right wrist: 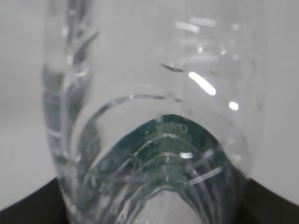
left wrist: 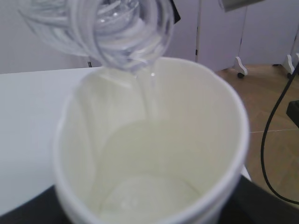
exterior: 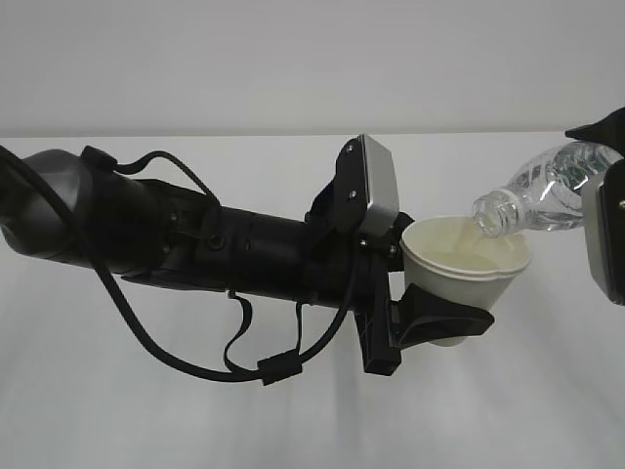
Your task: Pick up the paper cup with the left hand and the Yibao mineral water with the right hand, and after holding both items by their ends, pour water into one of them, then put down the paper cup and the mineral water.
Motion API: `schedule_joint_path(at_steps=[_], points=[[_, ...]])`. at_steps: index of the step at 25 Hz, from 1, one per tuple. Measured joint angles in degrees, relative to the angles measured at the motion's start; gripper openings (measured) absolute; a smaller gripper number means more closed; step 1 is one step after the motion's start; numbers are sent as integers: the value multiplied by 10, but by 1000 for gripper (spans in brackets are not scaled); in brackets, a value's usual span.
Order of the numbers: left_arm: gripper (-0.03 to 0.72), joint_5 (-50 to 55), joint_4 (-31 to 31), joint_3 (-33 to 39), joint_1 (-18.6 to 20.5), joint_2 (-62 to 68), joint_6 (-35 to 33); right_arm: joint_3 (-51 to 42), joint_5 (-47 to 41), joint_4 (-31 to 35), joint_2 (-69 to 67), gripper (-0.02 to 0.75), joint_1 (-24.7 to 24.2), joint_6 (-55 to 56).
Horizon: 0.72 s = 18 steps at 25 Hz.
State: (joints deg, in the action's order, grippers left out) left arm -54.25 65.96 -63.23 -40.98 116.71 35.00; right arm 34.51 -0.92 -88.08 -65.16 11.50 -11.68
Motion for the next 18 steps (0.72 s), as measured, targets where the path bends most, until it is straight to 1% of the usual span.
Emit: schedule_joint_path(at_steps=[18], points=[[436, 0, 0, 0, 0, 0, 0, 0, -1, -3, 0, 465, 0, 1]])
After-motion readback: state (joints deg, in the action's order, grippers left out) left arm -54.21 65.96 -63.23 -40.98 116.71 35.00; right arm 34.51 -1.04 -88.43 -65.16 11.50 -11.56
